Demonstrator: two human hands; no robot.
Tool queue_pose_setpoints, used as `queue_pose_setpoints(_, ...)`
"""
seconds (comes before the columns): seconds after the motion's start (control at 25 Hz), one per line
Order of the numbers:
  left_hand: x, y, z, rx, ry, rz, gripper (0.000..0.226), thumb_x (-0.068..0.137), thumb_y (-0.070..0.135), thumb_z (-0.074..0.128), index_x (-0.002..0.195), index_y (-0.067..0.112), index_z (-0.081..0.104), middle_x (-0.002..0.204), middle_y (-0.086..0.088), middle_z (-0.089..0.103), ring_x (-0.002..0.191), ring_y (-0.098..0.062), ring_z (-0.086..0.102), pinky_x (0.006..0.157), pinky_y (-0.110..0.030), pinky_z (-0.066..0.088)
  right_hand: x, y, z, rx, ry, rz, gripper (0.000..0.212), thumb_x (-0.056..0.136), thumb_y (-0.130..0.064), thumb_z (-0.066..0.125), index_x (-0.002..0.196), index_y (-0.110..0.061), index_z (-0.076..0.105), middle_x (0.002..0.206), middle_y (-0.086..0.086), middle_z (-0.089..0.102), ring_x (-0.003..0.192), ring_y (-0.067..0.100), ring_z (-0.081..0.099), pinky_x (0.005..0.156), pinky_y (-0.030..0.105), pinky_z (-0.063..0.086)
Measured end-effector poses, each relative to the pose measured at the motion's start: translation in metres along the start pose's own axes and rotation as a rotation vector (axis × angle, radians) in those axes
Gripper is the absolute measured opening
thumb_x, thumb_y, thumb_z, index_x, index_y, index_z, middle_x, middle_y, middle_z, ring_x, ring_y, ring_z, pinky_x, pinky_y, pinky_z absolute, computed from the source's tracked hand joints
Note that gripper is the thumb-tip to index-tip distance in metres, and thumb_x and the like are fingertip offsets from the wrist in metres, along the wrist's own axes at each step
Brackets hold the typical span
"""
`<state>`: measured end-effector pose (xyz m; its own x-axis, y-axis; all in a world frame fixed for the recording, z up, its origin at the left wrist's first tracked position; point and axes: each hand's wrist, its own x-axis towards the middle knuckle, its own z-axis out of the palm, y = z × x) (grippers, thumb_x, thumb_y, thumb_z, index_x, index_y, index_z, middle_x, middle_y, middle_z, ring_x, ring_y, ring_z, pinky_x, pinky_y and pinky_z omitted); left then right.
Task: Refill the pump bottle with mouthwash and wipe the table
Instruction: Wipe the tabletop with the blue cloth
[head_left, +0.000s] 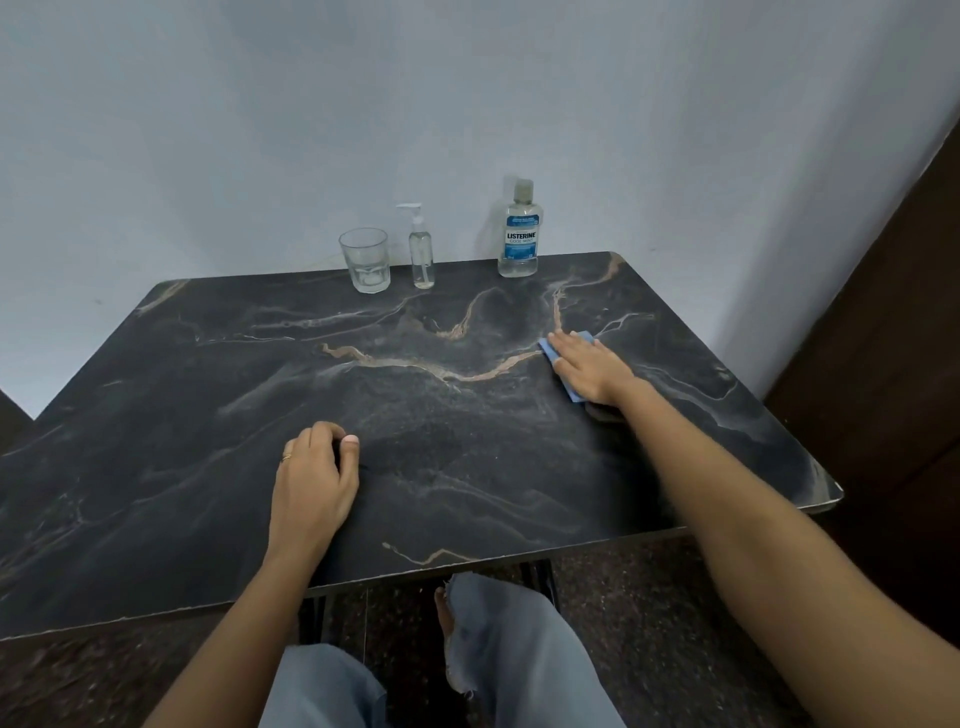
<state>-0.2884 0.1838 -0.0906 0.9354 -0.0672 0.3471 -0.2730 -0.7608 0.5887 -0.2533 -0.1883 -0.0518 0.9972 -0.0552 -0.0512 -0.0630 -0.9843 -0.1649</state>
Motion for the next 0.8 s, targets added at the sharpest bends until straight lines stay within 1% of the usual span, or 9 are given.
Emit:
queue_pose_setpoints(0.04, 0.0, 0.001, 0.0, 0.01, -0.001, 0.002, 0.017, 0.099, 0.028, 0.045, 0.093, 0.015, 0.054, 0.089, 0.002, 0.055, 0.092, -0.015, 0.045, 0.077, -0.036, 0.041, 0.008, -0.001, 0.001, -0.015, -0.011, 0.134, 0.053, 0.103, -0.032, 0.019, 0.154, -0.019, 0.01, 0.162, -0.001, 0.006, 0.148, 0.015, 0.004, 0.119, 0.036, 0.001)
queue_pose_setpoints(0.08, 0.001, 0.001, 0.0, 0.023, -0.002, 0.003, 0.017, 0.099, 0.029, 0.045, 0.093, 0.015, 0.054, 0.089, 0.002, 0.055, 0.092, -0.015, 0.044, 0.077, -0.036, 0.042, 0.014, -0.015, 0.006, -0.021, -0.022, 0.15, 0.054, 0.103, -0.032, 0.018, 0.154, -0.018, 0.007, 0.162, 0.0, 0.003, 0.149, 0.016, 0.001, 0.119, 0.038, -0.001)
queue_pose_setpoints(0.24, 0.0, 0.002, -0.001, 0.027, -0.003, -0.007, 0.017, 0.099, 0.027, 0.043, 0.093, 0.015, 0.053, 0.09, 0.001, 0.055, 0.091, -0.015, 0.044, 0.077, -0.036, 0.041, -0.021, -0.11, 0.041, -0.01, -0.033, -0.244, 0.053, 0.104, -0.03, 0.019, 0.153, -0.017, 0.005, 0.161, 0.001, 0.0, 0.149, 0.016, -0.001, 0.119, 0.034, -0.004)
queue_pose_setpoints(0.4, -0.001, 0.001, -0.002, -0.019, 0.01, -0.029, 0.019, 0.1, 0.025, 0.04, 0.093, 0.013, 0.054, 0.09, -0.001, 0.057, 0.092, -0.018, 0.046, 0.079, -0.037, 0.042, -0.085, -0.101, 0.039, -0.003, -0.105, -0.633, 0.052, 0.104, -0.033, 0.022, 0.153, -0.022, 0.008, 0.16, -0.006, 0.002, 0.147, 0.007, -0.003, 0.119, 0.029, -0.006)
queue_pose_setpoints(0.48, 0.0, 0.002, -0.002, -0.022, 0.014, -0.031, 0.02, 0.1, 0.024, 0.039, 0.093, 0.013, 0.054, 0.091, -0.001, 0.057, 0.092, -0.018, 0.046, 0.079, -0.038, 0.042, -0.075, -0.061, 0.026, -0.028, -0.096, -0.483, 0.052, 0.104, -0.033, 0.024, 0.153, -0.023, 0.012, 0.16, -0.006, 0.007, 0.147, 0.008, 0.002, 0.119, 0.034, -0.001)
queue_pose_setpoints(0.6, 0.0, 0.0, -0.002, -0.014, 0.022, -0.028, 0.02, 0.1, 0.024, 0.039, 0.093, 0.013, 0.054, 0.091, -0.002, 0.057, 0.092, -0.02, 0.048, 0.08, -0.039, 0.044, -0.055, -0.021, 0.011, -0.017, -0.033, -0.037, 0.051, 0.104, -0.032, 0.021, 0.153, -0.025, 0.009, 0.161, -0.005, 0.005, 0.148, 0.011, 0.002, 0.119, 0.035, 0.0)
queue_pose_setpoints(0.64, 0.001, 0.0, -0.002, -0.014, 0.025, -0.034, 0.02, 0.1, 0.025, 0.039, 0.093, 0.014, 0.054, 0.091, -0.001, 0.057, 0.092, -0.019, 0.048, 0.08, -0.038, 0.044, -0.056, -0.028, 0.014, -0.024, -0.026, -0.009, 0.052, 0.104, -0.032, 0.02, 0.153, -0.023, 0.006, 0.162, -0.004, 0.003, 0.148, 0.012, 0.0, 0.119, 0.033, -0.002)
queue_pose_setpoints(0.72, 0.001, -0.001, -0.001, -0.009, 0.032, -0.046, 0.021, 0.1, 0.026, 0.038, 0.094, 0.014, 0.054, 0.091, -0.001, 0.057, 0.092, -0.019, 0.048, 0.081, -0.038, 0.044, -0.073, -0.065, 0.032, -0.033, -0.013, -0.147, 0.054, 0.102, -0.035, 0.016, 0.153, -0.02, 0.005, 0.161, -0.002, 0.0, 0.148, 0.013, -0.001, 0.118, 0.029, -0.006)
queue_pose_setpoints(0.8, 0.002, -0.001, 0.0, -0.018, 0.038, -0.055, 0.021, 0.1, 0.025, 0.038, 0.094, 0.014, 0.054, 0.092, -0.001, 0.057, 0.093, -0.019, 0.048, 0.082, -0.038, 0.044, -0.105, -0.117, 0.049, -0.002, 0.002, -0.41, 0.057, 0.099, -0.038, 0.014, 0.153, -0.022, 0.004, 0.16, -0.006, -0.002, 0.147, 0.01, -0.005, 0.116, 0.027, -0.009)
